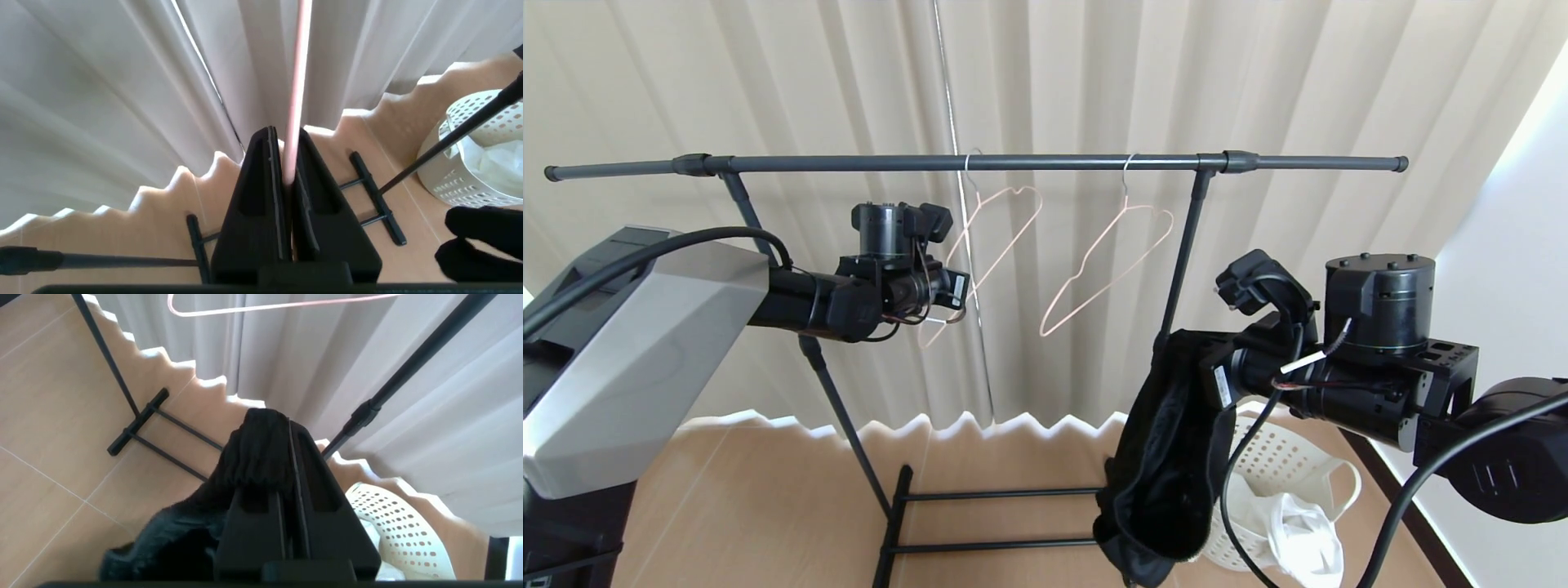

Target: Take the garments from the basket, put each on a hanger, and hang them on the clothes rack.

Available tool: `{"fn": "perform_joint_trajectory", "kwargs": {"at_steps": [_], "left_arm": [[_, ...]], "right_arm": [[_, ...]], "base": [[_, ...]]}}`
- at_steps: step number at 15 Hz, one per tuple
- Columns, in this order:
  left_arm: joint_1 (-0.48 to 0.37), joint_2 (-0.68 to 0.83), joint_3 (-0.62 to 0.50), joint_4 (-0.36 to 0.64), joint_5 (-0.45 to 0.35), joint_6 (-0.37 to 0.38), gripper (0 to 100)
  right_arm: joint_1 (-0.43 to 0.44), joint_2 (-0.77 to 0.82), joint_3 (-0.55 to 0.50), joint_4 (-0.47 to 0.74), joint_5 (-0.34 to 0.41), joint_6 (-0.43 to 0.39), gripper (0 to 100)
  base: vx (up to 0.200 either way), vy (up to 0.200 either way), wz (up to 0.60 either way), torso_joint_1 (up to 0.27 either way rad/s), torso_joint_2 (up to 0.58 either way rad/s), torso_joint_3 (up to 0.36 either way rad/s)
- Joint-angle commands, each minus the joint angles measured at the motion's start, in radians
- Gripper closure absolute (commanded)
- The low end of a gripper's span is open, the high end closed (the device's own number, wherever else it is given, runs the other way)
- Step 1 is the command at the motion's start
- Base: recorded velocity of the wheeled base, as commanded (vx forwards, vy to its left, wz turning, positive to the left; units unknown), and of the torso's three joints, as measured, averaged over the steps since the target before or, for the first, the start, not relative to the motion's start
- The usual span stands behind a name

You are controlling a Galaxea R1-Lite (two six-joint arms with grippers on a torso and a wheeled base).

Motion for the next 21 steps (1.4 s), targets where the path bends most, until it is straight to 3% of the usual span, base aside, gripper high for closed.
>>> {"fn": "perform_joint_trajectory", "kwargs": {"at_steps": [1,7,14,16,19,21], "left_arm": [[-0.002,-0.006,-0.003,-0.002,0.001,-0.002,100],[-0.012,-0.052,-0.003,-0.002,0.001,-0.031,100],[-0.026,-0.21,0.163,-0.007,-0.001,-0.038,100],[-0.045,-0.335,0.333,-0.021,-0.004,-0.037,100],[-0.055,-0.458,0.572,-0.145,-0.007,-0.028,100],[-0.058,-0.5,0.661,-0.197,-0.005,-0.026,100]], "right_arm": [[0.001,-0.002,0.0,-0.001,0.0,0.0,100],[0.001,-0.008,0.002,-0.001,0.0,0.0,100],[0.001,-0.013,0.003,-0.001,0.0,0.0,100],[0.001,-0.014,0.002,-0.001,-0.001,0.0,100],[0.002,-0.042,0.006,-0.042,-0.005,-0.002,100],[0.004,-0.06,0.008,-0.039,-0.005,-0.002,100]], "base": [[0.0,0.0,0.0,0.0,0.0,0.0],[0.0,0.0,0.0,0.0,0.0,0.0],[0.0,0.0,0.0,0.0,0.0,0.0],[0.0,0.0,0.0,0.0,0.0,0.0],[0.0,0.0,0.0,0.0,0.0,0.0],[0.0,0.0,0.0,0.0,0.0,0.0]]}}
